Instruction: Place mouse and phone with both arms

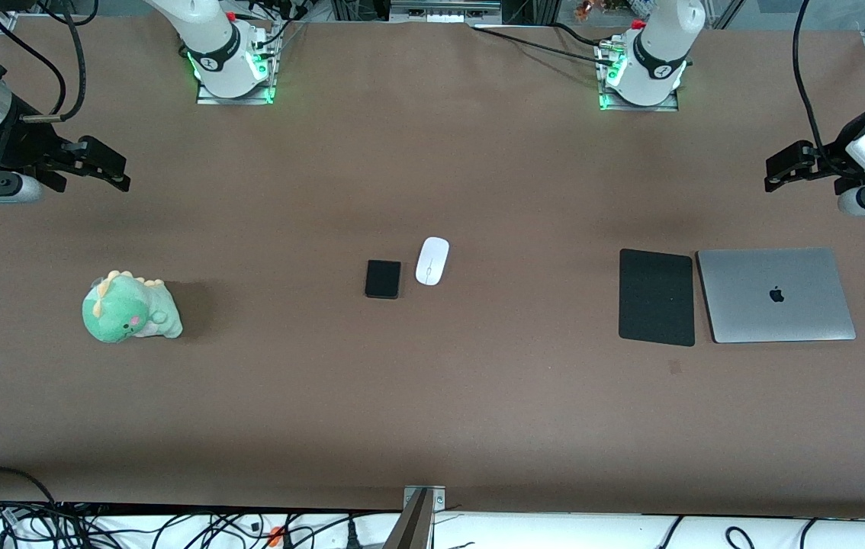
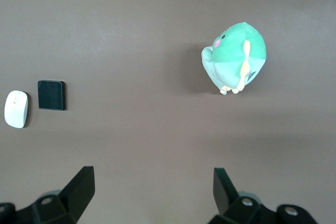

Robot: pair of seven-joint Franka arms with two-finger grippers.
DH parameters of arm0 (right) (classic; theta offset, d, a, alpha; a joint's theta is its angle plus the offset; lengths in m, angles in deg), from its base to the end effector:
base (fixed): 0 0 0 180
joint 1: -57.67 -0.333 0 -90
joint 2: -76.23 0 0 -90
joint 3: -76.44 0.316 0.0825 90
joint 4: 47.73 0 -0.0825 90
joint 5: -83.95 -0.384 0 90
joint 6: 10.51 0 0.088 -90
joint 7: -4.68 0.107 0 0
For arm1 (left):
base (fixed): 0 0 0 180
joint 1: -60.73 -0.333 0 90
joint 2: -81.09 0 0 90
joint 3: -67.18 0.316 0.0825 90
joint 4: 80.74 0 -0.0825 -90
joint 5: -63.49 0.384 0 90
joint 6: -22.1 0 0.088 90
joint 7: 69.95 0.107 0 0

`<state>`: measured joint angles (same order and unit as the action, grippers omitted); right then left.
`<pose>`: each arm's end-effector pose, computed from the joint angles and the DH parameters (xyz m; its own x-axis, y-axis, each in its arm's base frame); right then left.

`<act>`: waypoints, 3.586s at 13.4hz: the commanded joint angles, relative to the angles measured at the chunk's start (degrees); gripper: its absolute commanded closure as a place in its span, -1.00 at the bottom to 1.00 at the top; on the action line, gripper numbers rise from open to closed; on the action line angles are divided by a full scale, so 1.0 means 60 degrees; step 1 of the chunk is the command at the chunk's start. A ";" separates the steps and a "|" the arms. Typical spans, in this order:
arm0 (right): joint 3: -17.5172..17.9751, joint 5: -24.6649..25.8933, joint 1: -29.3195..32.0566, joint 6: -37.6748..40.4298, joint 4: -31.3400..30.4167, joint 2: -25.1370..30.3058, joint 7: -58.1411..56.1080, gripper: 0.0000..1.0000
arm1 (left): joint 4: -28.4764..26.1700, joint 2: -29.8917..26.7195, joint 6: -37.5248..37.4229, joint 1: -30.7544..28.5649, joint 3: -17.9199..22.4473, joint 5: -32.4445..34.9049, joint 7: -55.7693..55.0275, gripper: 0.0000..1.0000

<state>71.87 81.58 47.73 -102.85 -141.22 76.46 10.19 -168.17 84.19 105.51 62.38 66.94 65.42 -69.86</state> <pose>0.5527 0.0562 0.6015 0.9998 -0.0041 -0.0200 -0.0049 -0.9992 -0.0399 0.5581 -0.0144 0.6060 0.9918 -0.0305 -0.1239 -0.0348 -0.9988 -0.0333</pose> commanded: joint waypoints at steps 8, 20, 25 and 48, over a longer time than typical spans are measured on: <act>0.0045 -0.0001 0.0060 0.0083 0.0230 -0.0097 0.0048 -1.00 | 0.0217 0.0055 -0.0220 -0.0026 -0.0033 0.0074 0.0044 -1.00; 0.0060 -0.0001 0.0060 0.0083 0.0230 -0.0097 0.0062 -1.00 | 0.0100 0.0070 -0.0367 -0.0040 0.0010 0.0060 0.0088 -1.00; 0.0060 -0.0015 0.0060 0.0083 0.0230 -0.0097 0.0048 -1.00 | -0.0208 0.0113 -0.0470 -0.0114 -0.0033 0.0060 0.0074 -1.00; 0.0045 -0.0118 0.0075 0.0185 0.0230 -0.0199 -0.0070 -1.00 | -0.0677 0.4226 0.5606 0.2519 -0.2612 0.0044 -0.2692 -1.00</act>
<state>71.89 81.51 47.73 -102.87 -141.21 75.81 10.19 -175.17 104.50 135.86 73.64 50.70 65.11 -82.80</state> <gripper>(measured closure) 0.000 0.000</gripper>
